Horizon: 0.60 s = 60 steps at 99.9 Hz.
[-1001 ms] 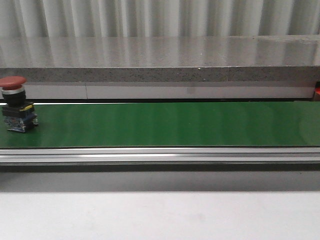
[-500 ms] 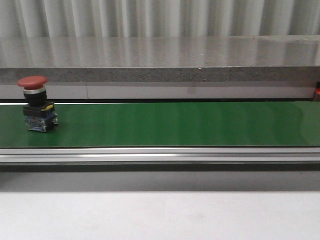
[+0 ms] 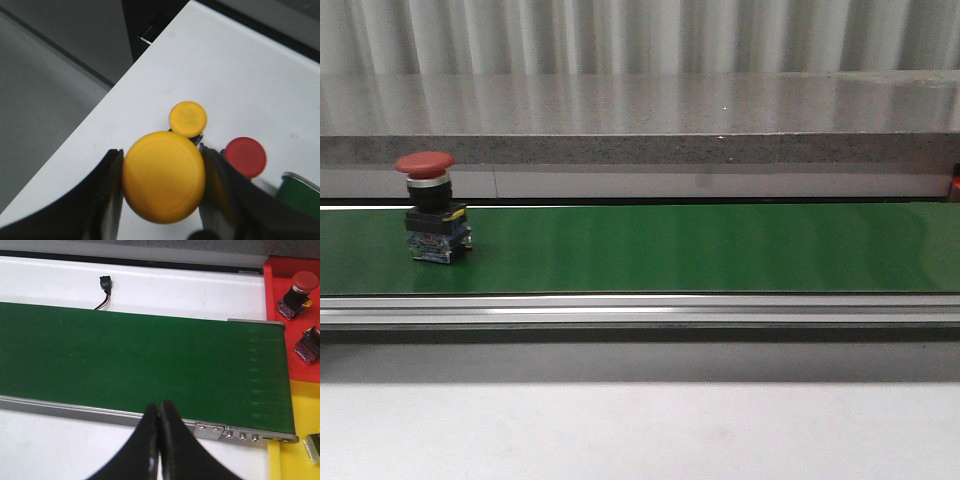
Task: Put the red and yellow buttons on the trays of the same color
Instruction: 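Grasp a yellow push-button from the table with the left gripper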
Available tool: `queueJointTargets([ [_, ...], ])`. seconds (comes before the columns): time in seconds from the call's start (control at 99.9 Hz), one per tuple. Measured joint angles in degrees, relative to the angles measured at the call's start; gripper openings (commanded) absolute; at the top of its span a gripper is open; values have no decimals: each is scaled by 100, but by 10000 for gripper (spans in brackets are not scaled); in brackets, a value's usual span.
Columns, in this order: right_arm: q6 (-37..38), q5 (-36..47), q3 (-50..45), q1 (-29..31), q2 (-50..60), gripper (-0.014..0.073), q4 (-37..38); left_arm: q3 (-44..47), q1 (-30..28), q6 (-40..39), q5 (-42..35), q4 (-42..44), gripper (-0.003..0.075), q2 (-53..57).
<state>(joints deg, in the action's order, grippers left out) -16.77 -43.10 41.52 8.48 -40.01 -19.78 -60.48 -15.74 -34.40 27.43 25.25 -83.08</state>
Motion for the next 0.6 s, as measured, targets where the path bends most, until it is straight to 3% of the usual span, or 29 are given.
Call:
queueJointTargets([
  [0.27,0,0,0,0,0,-67,0,230,798,266,586,-34,-20,867],
  [0.6,0,0,0,0,0,-67,0,444,1398,349,653,-42,-20,904],
])
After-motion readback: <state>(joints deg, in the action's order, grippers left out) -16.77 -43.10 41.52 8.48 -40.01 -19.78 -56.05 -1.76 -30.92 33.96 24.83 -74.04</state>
